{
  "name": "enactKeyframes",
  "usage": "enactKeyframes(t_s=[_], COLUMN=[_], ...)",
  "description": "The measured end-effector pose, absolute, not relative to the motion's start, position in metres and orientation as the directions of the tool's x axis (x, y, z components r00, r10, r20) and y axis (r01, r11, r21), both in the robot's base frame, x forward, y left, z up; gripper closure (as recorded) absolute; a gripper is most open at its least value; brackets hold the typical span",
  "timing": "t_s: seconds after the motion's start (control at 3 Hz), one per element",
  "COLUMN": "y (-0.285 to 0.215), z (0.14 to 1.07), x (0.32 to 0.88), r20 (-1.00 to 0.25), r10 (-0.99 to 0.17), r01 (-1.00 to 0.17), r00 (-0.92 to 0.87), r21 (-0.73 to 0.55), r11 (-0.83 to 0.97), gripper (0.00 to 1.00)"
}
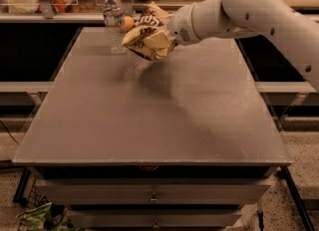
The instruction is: Move brown chip bag near water bottle
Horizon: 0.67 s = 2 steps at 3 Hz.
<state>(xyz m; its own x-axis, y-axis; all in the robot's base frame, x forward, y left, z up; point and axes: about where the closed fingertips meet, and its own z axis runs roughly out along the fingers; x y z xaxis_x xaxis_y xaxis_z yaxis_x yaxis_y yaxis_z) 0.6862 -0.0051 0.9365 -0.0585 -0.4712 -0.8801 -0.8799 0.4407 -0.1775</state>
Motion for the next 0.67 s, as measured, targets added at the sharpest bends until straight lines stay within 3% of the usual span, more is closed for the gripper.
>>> enactKeyframes(t_s=[0.33,0.67], y=[0.0139,0.0164], z=[0.9287,0.9281], x=[0.6919,0.6914], r20=[-0.886,-0.886], r10=[-0.459,-0.46], r01=[-0.892,-0.894], r00=[-0.061,-0.06], r21=[-0.158,-0.157], r11=[0.423,0.419], gripper=[1.0,0.82])
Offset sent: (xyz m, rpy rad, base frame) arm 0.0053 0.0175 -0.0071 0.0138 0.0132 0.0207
